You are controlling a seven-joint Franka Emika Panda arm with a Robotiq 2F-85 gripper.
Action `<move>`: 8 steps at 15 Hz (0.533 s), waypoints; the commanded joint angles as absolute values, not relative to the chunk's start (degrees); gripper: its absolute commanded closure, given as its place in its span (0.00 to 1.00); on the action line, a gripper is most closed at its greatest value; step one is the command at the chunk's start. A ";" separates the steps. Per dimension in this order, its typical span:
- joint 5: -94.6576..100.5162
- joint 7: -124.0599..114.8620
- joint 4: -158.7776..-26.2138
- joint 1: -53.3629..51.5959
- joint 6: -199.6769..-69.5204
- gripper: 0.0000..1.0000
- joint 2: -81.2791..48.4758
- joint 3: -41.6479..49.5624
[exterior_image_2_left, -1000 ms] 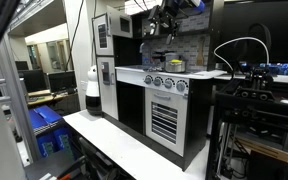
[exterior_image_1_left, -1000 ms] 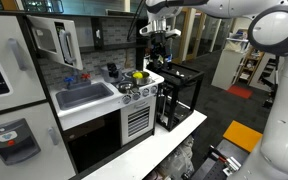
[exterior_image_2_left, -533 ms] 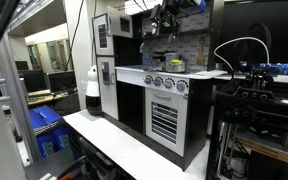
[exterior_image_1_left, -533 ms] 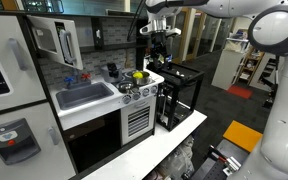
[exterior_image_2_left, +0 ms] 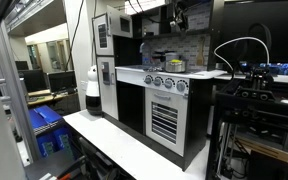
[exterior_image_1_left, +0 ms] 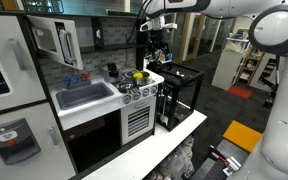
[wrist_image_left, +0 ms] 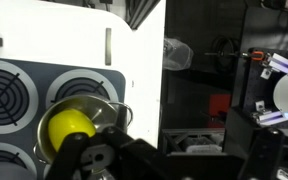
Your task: Remove the yellow object from the silver pot and put it on the right cupboard
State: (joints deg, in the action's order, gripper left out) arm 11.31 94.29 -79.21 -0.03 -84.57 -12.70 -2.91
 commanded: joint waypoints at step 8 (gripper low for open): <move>10.09 92.87 -86.74 -0.39 -102.20 0.00 -11.33 -3.12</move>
